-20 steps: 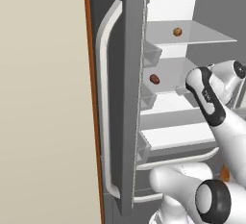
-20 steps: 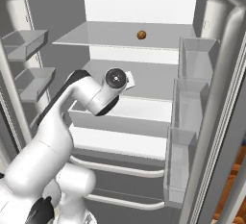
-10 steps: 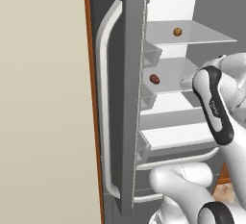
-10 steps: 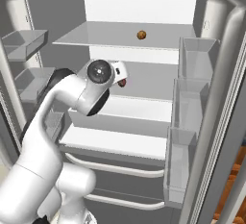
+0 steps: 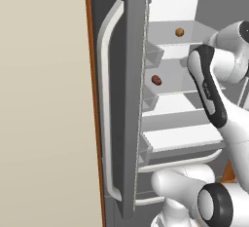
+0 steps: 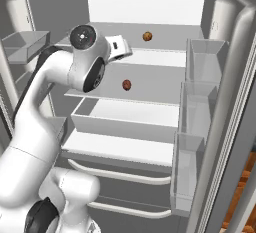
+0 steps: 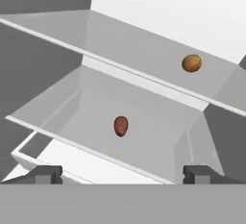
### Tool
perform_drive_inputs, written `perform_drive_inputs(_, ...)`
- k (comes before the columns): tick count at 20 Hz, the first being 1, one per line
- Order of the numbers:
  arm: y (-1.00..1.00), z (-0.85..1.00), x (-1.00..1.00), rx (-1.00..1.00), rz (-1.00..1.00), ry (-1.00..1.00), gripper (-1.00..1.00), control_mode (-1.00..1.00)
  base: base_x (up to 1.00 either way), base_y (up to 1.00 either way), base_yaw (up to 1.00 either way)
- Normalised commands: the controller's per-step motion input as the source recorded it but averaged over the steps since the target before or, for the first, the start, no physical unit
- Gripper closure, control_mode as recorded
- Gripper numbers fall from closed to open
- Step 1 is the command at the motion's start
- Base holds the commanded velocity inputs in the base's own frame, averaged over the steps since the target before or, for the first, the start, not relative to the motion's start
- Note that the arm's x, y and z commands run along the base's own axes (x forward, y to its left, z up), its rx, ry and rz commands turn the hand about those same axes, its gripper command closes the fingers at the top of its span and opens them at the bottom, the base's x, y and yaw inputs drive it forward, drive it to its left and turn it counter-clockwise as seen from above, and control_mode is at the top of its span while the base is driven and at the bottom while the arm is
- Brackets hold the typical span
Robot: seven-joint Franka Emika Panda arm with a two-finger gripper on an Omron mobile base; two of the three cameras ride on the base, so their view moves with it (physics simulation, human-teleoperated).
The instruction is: Move the apricot and sweet potato from the top shelf to the second highest shelf to make space. Then, place the pitcher from the counter on the cleared top shelf.
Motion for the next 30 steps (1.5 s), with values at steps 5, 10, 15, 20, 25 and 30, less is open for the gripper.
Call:
perform_drive_inputs(5,-0.13,0.34,0.38,0.0,-0.27,0.0,-1.0,-1.0,0.0,0.0,0.0)
perform_drive_inputs(10,-0.23,0.11,0.48,0.08,-0.22,0.0,-1.0,-1.0,0.0,0.0,0.0)
perform_drive_inputs(15,-0.35,0.0,0.47,0.2,-0.11,0.0,-1.0,-1.0,0.0,0.0,0.0)
perform_drive_inputs(20,-0.36,0.0,0.47,0.25,-0.01,0.0,-1.0,-1.0,0.0,0.0,0.0)
perform_drive_inputs(25,-0.11,0.0,0.45,0.12,0.0,0.0,-1.0,-1.0,0.0,0.0,0.0)
perform_drive_inputs(30,0.0,0.0,0.44,0.0,0.02,0.0,-1.0,-1.0,0.0,0.0,0.0)
